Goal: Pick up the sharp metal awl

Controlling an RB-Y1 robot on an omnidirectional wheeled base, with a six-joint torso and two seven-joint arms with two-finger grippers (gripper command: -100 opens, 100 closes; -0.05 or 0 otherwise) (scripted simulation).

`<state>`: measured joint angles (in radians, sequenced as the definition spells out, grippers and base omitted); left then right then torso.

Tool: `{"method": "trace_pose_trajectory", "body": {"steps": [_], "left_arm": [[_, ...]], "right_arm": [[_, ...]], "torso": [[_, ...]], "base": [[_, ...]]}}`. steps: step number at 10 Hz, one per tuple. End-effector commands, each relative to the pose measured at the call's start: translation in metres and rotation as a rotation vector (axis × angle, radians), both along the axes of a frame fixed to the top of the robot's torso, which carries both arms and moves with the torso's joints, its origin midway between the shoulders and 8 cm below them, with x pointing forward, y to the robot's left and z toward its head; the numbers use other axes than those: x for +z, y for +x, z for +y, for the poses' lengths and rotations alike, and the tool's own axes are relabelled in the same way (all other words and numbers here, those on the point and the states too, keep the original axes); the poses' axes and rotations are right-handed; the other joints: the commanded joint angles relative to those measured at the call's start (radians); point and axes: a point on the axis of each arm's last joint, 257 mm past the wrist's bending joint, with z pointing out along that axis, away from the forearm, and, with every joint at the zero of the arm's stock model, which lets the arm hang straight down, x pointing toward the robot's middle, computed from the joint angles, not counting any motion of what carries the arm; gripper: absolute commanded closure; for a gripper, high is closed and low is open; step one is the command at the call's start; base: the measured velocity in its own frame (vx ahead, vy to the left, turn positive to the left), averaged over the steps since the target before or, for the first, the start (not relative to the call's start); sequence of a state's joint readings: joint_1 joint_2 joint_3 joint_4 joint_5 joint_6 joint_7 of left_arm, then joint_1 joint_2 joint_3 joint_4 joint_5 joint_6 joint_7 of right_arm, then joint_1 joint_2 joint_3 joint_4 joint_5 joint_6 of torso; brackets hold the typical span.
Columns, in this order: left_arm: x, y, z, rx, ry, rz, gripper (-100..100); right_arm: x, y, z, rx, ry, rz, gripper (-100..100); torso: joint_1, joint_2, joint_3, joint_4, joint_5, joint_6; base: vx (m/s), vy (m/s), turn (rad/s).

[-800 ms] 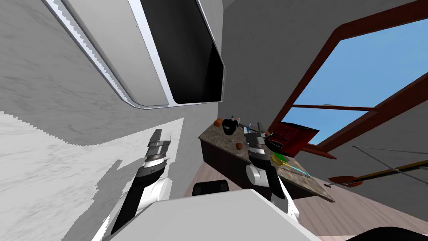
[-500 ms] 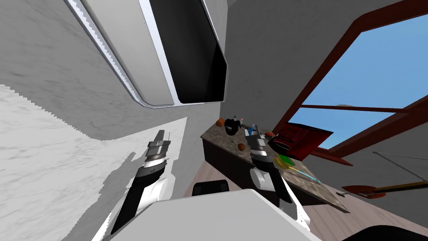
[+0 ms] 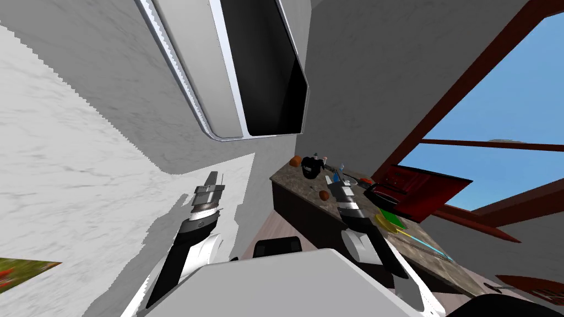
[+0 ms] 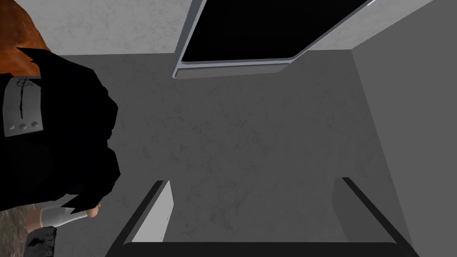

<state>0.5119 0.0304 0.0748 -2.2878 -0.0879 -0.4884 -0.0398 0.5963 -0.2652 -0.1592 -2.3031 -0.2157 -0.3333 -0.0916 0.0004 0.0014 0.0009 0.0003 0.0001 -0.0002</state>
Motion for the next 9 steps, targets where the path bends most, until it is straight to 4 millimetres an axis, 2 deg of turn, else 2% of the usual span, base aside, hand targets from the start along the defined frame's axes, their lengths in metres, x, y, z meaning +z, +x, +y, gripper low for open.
{"method": "trace_pose_trajectory", "body": {"steps": [1, 2, 3, 4, 6, 7, 8, 9], "left_arm": [[0.0, 0.0, 0.0, 0.0, 0.0, 0.0, 0], [0.0, 0.0, 0.0, 0.0, 0.0, 0.0, 0], [0.0, 0.0, 0.0, 0.0, 0.0, 0.0, 0], [0.0, 0.0, 0.0, 0.0, 0.0, 0.0, 0], [0.0, 0.0, 0.0, 0.0, 0.0, 0.0, 0], [0.0, 0.0, 0.0, 0.0, 0.0, 0.0, 0], [0.0, 0.0, 0.0, 0.0, 0.0, 0.0, 0], [0.0, 0.0, 0.0, 0.0, 0.0, 0.0, 0]], "right_arm": [[-0.017, 0.0, -0.015, -0.025, -0.041, 0.078, -100], [-0.016, 0.001, -0.014, -0.016, -0.055, 0.081, -100], [-0.029, 0.0, -0.025, -0.034, -0.082, 0.136, -100], [-0.029, 0.0, -0.024, -0.028, -0.092, 0.139, -100], [-0.055, -0.003, -0.047, -0.062, -0.153, 0.257, -100], [-0.054, -0.002, -0.045, -0.05, -0.172, 0.263, -100], [-0.068, -0.005, -0.057, -0.067, -0.204, 0.326, -100], [-0.067, -0.004, -0.056, -0.061, -0.214, 0.328, -100]], "torso": [[0.0, 0.0, 0.0, 0.0, 0.0, 0.0], [0.0, 0.0, 0.0, 0.0, 0.0, 0.0], [0.0, 0.0, 0.0, 0.0, 0.0, 0.0], [-0.001, 0.0, 0.0, 0.0, 0.0, 0.0], [-0.001, -0.001, 0.0, 0.0, 0.0, 0.0], [-0.001, -0.001, 0.0, 0.0, 0.0, 0.0], [-0.001, -0.001, 0.0, 0.0, 0.0, 0.001], [-0.001, -0.001, 0.0, 0.0, 0.0, 0.0]], "base": [[-0.024, 0.021, 0.296], [-0.018, 0.008, 0.096], [-0.014, 0.012, 0.175], [-0.009, 0.006, 0.096], [-0.012, 0.012, 0.271], [-0.011, 0.0, 0.13], [-0.01, 0.004, 0.205], [-0.007, -0.001, 0.113]]}}
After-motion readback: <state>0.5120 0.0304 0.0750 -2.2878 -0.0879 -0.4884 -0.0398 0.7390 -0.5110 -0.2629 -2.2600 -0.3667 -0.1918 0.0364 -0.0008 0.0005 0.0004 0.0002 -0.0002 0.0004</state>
